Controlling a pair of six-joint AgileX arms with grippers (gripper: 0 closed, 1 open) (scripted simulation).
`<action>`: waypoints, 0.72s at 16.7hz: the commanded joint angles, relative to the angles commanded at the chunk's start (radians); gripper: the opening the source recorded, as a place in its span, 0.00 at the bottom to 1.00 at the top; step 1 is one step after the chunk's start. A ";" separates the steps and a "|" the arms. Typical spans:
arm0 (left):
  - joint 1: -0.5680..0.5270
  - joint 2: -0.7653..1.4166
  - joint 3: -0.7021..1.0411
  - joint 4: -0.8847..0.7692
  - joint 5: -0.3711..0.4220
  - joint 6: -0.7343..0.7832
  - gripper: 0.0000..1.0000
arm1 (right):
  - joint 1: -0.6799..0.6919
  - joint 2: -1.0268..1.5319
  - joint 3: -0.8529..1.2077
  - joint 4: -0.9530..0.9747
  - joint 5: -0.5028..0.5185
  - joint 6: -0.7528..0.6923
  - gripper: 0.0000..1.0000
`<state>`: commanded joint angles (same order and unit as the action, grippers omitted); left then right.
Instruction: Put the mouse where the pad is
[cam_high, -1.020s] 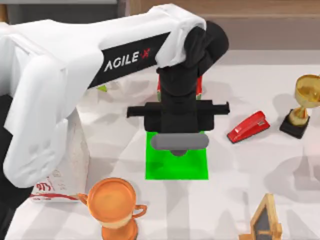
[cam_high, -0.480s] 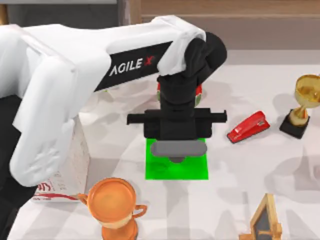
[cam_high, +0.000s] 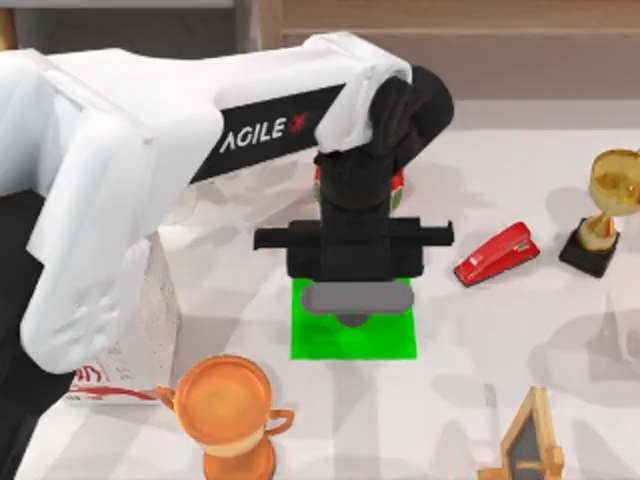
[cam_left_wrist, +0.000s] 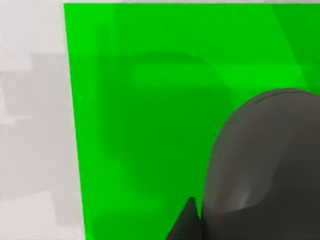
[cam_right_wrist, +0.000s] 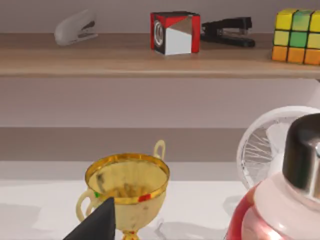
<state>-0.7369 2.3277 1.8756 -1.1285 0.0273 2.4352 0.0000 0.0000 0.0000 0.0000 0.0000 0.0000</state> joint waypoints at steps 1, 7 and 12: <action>0.000 0.000 0.000 0.000 0.000 0.000 0.60 | 0.000 0.000 0.000 0.000 0.000 0.000 1.00; 0.000 0.000 0.000 0.000 0.000 0.000 1.00 | 0.000 0.000 0.000 0.000 0.000 0.000 1.00; 0.000 0.000 0.000 0.000 0.000 0.000 1.00 | 0.000 0.000 0.000 0.000 0.000 0.000 1.00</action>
